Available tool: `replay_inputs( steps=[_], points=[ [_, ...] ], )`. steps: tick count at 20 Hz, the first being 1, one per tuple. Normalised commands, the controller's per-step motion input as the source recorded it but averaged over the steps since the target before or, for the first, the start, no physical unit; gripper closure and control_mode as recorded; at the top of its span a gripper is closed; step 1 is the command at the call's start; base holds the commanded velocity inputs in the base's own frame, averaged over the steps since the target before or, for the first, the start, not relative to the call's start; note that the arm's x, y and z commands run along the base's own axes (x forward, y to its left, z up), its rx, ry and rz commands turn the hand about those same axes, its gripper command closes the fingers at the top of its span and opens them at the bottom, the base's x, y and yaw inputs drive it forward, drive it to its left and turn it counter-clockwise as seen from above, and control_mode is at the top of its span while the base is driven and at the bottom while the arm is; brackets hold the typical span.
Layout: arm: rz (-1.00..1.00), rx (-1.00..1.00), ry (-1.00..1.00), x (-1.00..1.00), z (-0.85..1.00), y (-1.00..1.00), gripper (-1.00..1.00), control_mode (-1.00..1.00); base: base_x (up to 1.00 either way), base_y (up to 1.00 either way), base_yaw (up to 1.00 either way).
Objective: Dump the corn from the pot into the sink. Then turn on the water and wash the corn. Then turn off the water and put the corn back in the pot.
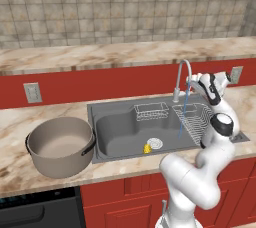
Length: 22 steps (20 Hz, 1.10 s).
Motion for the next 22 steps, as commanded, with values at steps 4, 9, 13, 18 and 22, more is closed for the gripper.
replay_inputs(
  steps=[4, 9, 13, 18, 22],
  points=[
    [0.11, 0.00, 0.00, 0.77, -0.01, -0.44, -1.00, -1.00, 0.00, 0.00, 0.00],
    [0.14, 0.01, 0.00, 0.82, -0.03, -0.34, -1.00, -1.00, 0.00, 0.00, 0.00],
    [0.26, 0.08, 0.00, 0.84, -0.07, -0.28, -1.00, -1.00, 0.00, 0.00, 0.00],
    [0.38, 0.10, -0.02, 0.53, 0.00, -0.03, -1.00, -1.00, 0.00, 0.00, 0.00],
    [0.62, 0.09, -0.11, 0.08, 0.00, -0.01, -1.00, -1.00, 0.00, 0.00, 0.00]
  ],
)
